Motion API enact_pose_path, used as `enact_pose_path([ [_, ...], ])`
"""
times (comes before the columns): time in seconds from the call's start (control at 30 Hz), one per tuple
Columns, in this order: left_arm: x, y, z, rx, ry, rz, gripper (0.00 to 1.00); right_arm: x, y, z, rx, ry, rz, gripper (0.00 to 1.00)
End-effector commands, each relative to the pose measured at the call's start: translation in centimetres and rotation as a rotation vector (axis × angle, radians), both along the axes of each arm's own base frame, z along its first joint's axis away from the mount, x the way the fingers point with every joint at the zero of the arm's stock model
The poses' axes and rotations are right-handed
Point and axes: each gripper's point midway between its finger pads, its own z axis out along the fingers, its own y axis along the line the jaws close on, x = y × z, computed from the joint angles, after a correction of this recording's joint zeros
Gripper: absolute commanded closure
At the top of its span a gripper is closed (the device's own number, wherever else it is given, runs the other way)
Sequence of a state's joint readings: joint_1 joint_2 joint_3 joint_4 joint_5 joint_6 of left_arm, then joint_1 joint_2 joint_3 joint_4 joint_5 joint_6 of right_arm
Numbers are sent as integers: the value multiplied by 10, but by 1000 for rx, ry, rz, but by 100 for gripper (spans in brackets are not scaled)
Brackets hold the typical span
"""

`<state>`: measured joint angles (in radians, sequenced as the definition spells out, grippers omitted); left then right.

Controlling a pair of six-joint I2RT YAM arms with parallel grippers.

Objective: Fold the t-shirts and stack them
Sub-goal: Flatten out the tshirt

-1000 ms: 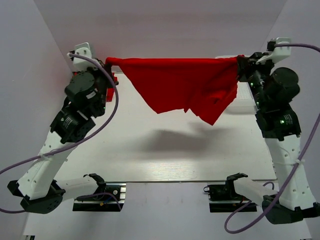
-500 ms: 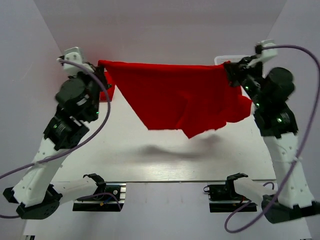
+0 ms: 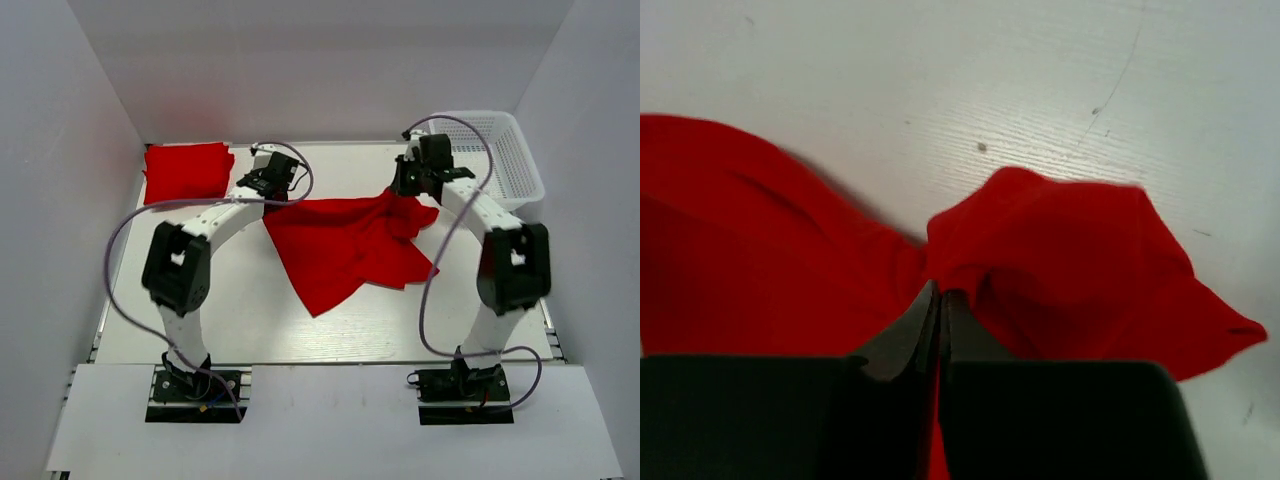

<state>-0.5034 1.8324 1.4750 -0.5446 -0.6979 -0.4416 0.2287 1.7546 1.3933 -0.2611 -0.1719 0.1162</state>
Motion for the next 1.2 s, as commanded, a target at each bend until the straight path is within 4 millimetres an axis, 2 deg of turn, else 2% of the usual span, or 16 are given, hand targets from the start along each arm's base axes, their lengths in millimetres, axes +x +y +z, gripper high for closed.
enact_pose_path([
  [0.0, 26, 0, 4, -79, -10, 0, 100, 34, 13, 2, 13, -49, 66, 97],
  [0.07, 38, -5, -7, -106, 18, -25, 100, 38, 15, -16, 7, -4, 72, 70],
  [0.17, 48, -3, -31, -108, 89, -24, 100, 50, 15, -17, -23, 14, 84, 32],
  [0.2, 50, -8, -34, -122, 98, -38, 100, 54, 16, -10, -27, 0, 90, 10],
  [0.27, 52, -3, -37, -135, 111, -33, 100, 53, 13, -3, -52, -16, 105, 10],
  [0.4, 47, 3, -40, -165, 122, -40, 100, 34, 4, 44, -44, -79, 46, 10],
  [0.53, 35, 6, -35, -177, 114, -48, 100, -13, -11, 50, -23, -17, -38, 10],
  [0.6, 28, 10, -43, -184, 142, -50, 100, -41, -20, 20, -32, 83, -75, 10],
  [0.63, 28, 10, -34, -193, 117, -53, 100, -55, -21, 38, -12, 49, -85, 10],
  [0.67, 24, 9, -36, -199, 126, -59, 100, -78, -26, 6, -15, 138, -105, 10],
  [0.73, 18, 11, -43, -194, 140, -57, 100, -101, -24, 7, 33, 169, -119, 10],
  [0.77, 15, 12, -41, -195, 137, -58, 100, -125, -29, -15, 27, 225, -127, 10],
  [0.83, 8, 15, -46, -189, 153, -56, 100, -143, -29, -16, 54, 248, -141, 10],
  [0.93, 5, 14, -44, -201, 142, -63, 100, -185, -29, -46, 88, 356, -148, 10],
  [1.1, -1, 13, -50, -221, 149, -71, 100, -218, -24, -80, 148, 451, -148, 10],
  [1.17, 0, 10, -49, -233, 145, -80, 100, -216, -18, -82, 182, 443, -133, 10],
])
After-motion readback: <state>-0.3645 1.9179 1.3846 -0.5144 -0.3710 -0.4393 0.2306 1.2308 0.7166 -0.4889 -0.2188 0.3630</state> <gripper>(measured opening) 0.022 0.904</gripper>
